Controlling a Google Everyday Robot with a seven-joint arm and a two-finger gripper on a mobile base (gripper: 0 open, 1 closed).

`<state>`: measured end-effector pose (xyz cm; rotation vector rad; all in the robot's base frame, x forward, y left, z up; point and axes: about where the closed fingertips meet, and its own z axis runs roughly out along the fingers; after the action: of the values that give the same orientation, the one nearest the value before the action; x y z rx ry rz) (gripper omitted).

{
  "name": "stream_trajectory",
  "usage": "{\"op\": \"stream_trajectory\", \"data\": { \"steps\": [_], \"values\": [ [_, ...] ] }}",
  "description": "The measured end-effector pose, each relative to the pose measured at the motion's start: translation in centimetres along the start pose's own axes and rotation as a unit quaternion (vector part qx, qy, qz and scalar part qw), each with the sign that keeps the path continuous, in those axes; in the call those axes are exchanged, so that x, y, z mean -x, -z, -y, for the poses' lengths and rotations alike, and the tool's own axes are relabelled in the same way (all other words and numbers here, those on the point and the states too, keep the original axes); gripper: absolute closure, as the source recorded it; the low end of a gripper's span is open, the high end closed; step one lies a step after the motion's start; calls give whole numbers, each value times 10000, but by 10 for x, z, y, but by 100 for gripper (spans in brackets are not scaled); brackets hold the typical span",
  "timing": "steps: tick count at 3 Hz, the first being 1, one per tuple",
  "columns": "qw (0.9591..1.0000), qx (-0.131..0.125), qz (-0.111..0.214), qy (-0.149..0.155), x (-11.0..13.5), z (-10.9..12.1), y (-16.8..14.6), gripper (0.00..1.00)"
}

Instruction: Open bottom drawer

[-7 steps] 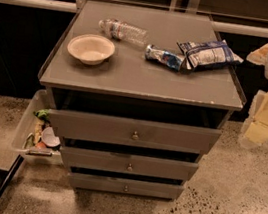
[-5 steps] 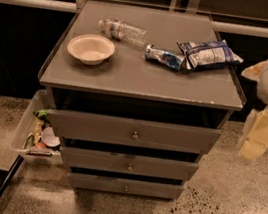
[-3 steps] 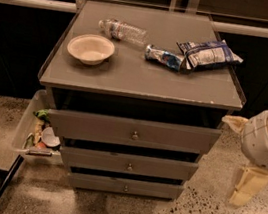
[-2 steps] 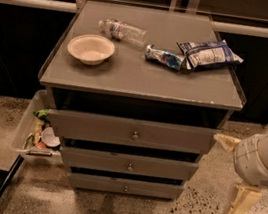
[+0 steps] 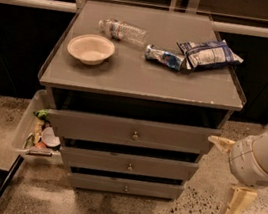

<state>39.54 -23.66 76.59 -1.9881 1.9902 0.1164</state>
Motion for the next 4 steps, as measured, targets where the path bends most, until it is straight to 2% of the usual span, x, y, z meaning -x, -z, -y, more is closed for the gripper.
{"op": "stream_trajectory", "data": {
  "steps": [1,2,4],
  "values": [
    [9990,372,229,46,-6,-12,-55,0],
    [9955,740,569,164,-21,-27,-139,0],
    [9878,931,1115,559,-41,-40,-253,0]
  ]
}}
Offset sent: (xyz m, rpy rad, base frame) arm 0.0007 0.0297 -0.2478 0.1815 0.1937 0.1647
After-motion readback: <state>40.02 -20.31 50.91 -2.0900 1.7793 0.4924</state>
